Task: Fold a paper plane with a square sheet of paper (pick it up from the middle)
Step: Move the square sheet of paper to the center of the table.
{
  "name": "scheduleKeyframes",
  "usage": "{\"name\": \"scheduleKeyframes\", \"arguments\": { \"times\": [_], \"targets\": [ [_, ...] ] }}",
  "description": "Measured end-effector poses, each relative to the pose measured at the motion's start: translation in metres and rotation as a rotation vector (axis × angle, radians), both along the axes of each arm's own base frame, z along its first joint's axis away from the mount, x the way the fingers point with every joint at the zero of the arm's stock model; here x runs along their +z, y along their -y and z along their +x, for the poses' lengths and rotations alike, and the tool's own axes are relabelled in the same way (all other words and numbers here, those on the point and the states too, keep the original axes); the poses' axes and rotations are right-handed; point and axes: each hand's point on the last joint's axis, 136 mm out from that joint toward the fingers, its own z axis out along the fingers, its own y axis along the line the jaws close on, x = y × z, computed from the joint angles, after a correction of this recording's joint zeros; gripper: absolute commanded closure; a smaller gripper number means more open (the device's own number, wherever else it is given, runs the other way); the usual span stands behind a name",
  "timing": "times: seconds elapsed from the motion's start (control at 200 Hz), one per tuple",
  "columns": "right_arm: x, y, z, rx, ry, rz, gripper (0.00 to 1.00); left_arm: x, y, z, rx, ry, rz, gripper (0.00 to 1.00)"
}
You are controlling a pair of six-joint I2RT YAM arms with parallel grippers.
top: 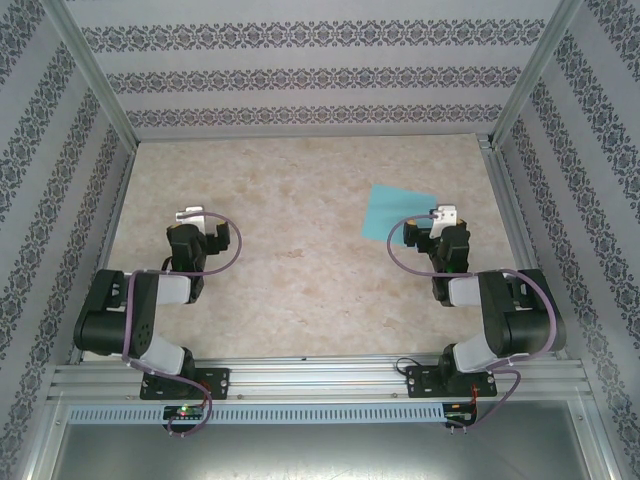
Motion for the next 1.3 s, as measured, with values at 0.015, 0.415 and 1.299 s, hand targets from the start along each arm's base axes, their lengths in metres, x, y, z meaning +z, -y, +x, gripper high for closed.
{"name": "scheduleKeyframes", "arguments": {
  "times": [0.015, 0.415, 1.299],
  "targets": [
    [-0.001, 0.000, -0.001, 0.001, -0.002, 0.000, 0.02, 0.003, -0.001, -0.001, 0.004, 0.006, 0.001, 0.00],
    [0.068, -0.002, 0.007, -0.040, -0.028, 0.070, 0.02, 0.101, -0.004, -0.028, 0.060, 0.136, -0.118, 0.00],
    [-0.017, -0.104, 0.091, -0.030, -0.820, 0.647, 0.16, 0.049, 0.122, -0.022, -0.281, -0.404, -0.709, 0.00]
  ]
}}
